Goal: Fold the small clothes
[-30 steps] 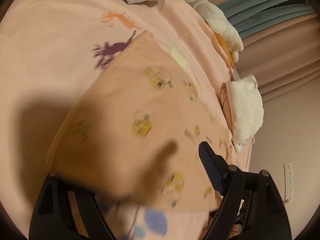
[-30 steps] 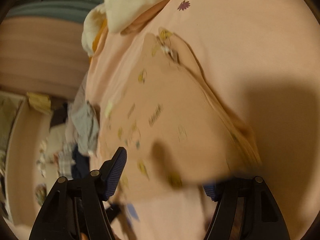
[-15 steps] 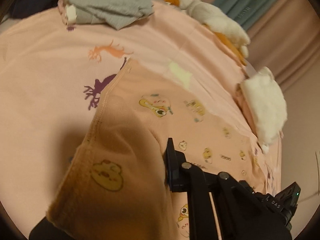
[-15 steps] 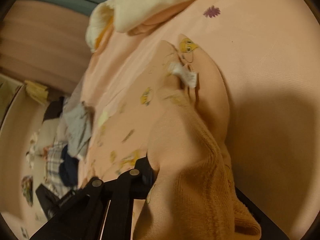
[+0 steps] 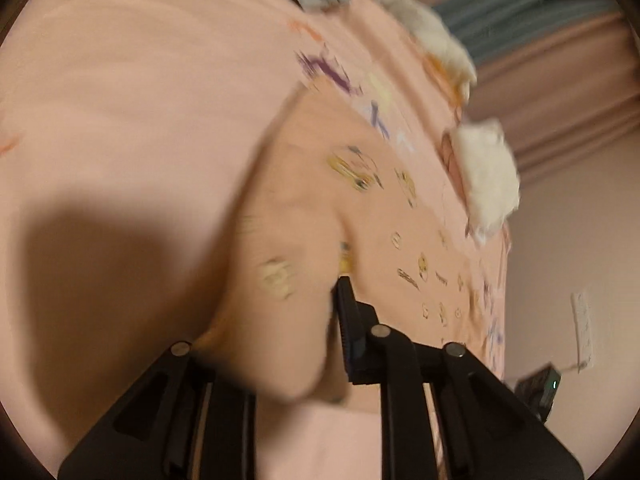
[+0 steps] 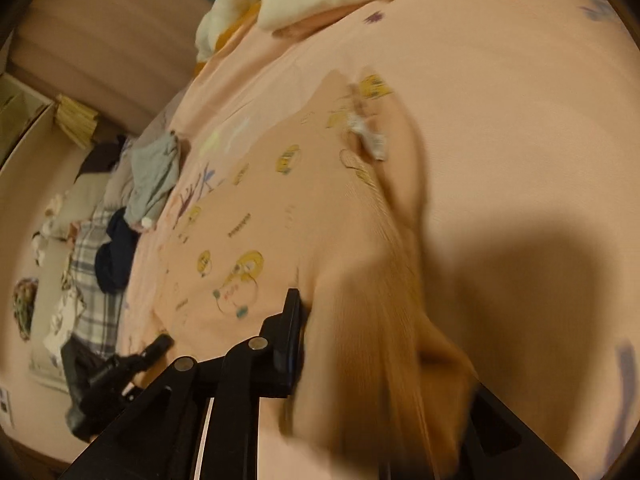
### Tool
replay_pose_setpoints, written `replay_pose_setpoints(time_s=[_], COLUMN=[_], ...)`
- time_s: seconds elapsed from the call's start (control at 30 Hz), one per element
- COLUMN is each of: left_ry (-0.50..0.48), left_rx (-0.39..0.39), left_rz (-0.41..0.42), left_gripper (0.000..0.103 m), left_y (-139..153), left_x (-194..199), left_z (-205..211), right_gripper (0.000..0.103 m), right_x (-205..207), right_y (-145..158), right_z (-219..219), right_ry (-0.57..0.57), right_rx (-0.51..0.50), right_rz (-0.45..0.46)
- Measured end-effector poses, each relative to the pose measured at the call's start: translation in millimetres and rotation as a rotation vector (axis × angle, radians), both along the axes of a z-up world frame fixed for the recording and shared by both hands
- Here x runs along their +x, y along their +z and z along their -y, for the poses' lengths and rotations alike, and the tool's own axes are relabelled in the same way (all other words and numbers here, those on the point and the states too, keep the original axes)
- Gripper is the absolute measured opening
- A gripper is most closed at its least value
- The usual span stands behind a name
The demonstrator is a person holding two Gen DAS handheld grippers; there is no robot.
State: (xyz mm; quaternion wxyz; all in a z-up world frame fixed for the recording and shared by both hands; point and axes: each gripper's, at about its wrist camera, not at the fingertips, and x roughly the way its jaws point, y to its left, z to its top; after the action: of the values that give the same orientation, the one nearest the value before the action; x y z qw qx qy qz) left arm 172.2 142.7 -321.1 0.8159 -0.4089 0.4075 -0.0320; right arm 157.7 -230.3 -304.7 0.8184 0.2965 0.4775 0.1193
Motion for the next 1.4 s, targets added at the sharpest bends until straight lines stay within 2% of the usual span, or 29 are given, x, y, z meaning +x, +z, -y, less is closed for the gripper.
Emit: replay_pose_setpoints(time_s=[0.07, 0.1, 0.17, 0.3, 0.5, 0.57, 0.63, 0.73, 0.83, 0.9, 0.97, 1.03, 1.1, 1.2, 1.3, 1.4], left_ry=[-0.051, -0.046, 0.025, 0.045, 0.077, 0.028, -0.001, 0.011, -0.05, -0.095, -0.11, -0.077, -0.065, -0.064, -0.068, -0.064], left_rx=[0.065, 0.064, -0.025, -0.062, 0.027, 0.118, 0.18, 0.145, 0.14, 0.164, 0.17, 0.131, 0.112, 0.125, 0.179, 0.211], left_rz=[-0.021, -0.027, -0.034, -0.059, -0.001, -0.032, -0.043, -0.057, -0.063, -0.052, -0.007, 0.019, 0.024, 0.044, 0.054, 0.062], left_gripper=[0.011, 0.011, 0.011, 0.011, 0.011, 0.012, 0.012, 0.012, 0.013, 0.013, 0.014, 0.014, 0.015, 0.016, 0.016, 0.017], left_y=[1, 0, -6, -7, -4, 4, 9, 2, 4, 5, 1, -6, -6, -6, -3, -2], left_x=[-4, -5, -11, -11, -27, -21, -20, -19, -13, -13, -17, -22, -21, -21, -22, -24], left_z=[0, -3, -15, -24, -14, -7, -5, -10, -14, -14, -14, -16, -17, -14, -7, -4], right_gripper=[0.011, 0.011, 0.011, 0.011, 0.011, 0.011, 0.011, 0.011, 0.011, 0.011, 0.016, 0.031, 0.039, 0.039, 0.039, 0.039], right_x=[-11, -16, -18, -18, -24, -23, -22, -20, -25, -28, -30, -31, -29, -28, -35, -28], right_y=[5, 6, 7, 9, 14, 14, 16, 23, 33, 50, 63, 73, 81, 91, 96, 87], right_z=[6, 8, 8, 18, 23, 18, 10, -3, -5, -13, -19, -24, -30, -39, -42, -43], right_ry=[-0.033, -0.044, -0.041, -0.079, -0.144, -0.142, -0.137, -0.133, -0.161, -0.148, -0.125, -0.115, -0.086, -0.065, -0.108, -0.107], right_rx=[-0.063, -0.107, -0.145, -0.164, -0.201, -0.23, -0.304, -0.412, -0.443, -0.477, -0.49, -0.465, -0.433, -0.456, -0.501, -0.494], right_rz=[0.022, 0.036, 0.048, 0.014, -0.044, -0.053, -0.057, -0.059, -0.08, -0.036, 0.006, 0.04, 0.068, 0.107, 0.15, 0.137])
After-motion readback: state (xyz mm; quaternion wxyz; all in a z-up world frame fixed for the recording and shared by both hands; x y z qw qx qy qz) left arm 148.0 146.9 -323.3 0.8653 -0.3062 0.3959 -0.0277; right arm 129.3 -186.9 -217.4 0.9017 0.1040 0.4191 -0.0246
